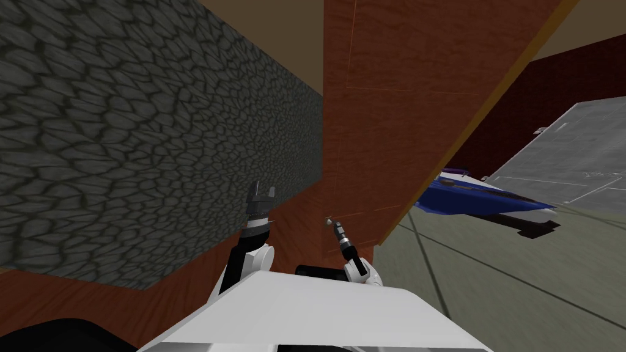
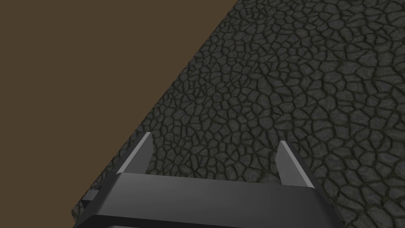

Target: Push the door open

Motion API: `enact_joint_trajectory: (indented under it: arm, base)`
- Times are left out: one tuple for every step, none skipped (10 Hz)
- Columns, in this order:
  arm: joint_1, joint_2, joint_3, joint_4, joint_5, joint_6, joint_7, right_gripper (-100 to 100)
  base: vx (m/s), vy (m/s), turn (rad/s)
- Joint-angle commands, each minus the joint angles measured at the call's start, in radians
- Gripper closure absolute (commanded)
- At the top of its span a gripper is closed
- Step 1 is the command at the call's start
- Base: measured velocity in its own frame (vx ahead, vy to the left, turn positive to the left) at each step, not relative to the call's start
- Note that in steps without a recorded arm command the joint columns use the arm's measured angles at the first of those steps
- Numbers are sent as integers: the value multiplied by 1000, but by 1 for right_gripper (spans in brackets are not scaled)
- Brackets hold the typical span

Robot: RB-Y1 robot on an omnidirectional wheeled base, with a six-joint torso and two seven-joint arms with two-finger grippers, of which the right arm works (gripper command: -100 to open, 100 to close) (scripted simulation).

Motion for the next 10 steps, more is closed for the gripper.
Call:
enact_joint_trajectory:
  arm:
    - [2,0,-1,-5,-3,2,0,-100]
    - [3,0,-2,-6,-4,3,0,-100]
    - [4,1,-2,-9,-5,4,0,-100]
    - [6,3,-3,-13,-7,6,-1,-100]
    - [8,5,-4,-16,-9,7,-1,-100]
    - [9,9,-5,-19,-11,9,-1,-100]
    - [11,14,-6,-23,-13,11,-1,-100]
    - [12,20,-6,-26,-15,12,-1,-100]
    - [10,17,-6,-20,-14,8,-1,-100]
    - [10,12,-9,-16,-15,3,1,-100]
  base:
    - [-61,27,-78]
    - [-165,-5,-35]
    - [-167,48,-41]
    - [-197,18,-62]
    - [-244,-5,-48]
    - [-247,6,-53]
    - [-213,32,-52]
    - [-195,33,-64]
    - [-89,12,-14]
    - [109,53,34]
